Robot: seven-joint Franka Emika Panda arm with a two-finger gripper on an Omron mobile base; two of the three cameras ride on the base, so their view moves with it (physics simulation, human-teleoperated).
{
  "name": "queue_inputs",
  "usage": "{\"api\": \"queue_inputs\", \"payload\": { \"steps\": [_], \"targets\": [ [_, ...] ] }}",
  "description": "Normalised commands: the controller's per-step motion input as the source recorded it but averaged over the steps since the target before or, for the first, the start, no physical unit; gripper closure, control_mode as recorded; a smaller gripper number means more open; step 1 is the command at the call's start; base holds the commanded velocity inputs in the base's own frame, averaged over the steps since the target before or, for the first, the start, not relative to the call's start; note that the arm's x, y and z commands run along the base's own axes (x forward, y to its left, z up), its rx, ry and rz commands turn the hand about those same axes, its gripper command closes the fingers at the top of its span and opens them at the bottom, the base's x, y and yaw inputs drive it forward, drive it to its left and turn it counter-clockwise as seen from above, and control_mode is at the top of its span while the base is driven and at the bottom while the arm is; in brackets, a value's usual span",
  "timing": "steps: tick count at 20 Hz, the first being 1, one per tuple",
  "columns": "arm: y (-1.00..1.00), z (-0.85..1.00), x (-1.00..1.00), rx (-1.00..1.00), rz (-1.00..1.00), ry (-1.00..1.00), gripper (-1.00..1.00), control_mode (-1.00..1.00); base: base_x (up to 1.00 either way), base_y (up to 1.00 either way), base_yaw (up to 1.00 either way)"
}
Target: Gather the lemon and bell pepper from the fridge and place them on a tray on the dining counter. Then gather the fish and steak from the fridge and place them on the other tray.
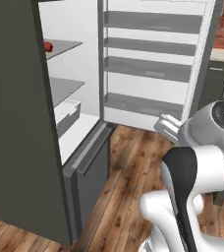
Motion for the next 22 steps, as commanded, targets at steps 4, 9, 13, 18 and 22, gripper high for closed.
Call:
{"api": "queue_inputs", "payload": {
  "steps": [4,9,13,18,22],
  "targets": [
    [0.0,0.0,0.0,0.0,0.0,0.0,1.0,1.0,-0.18,-0.63,-0.29],
    [0.0,0.0,0.0,0.0,0.0,0.0,1.0,1.0,-0.08,-0.79,-0.22],
    [0.0,0.0,0.0,0.0,0.0,0.0,1.0,1.0,0.0,-0.9,-0.16],
    [0.0,0.0,0.0,0.0,0.0,0.0,1.0,1.0,0.05,-0.91,-0.14],
    [0.0,0.0,0.0,0.0,0.0,0.0,1.0,1.0,0.18,-0.8,-0.11]
  ]
}}
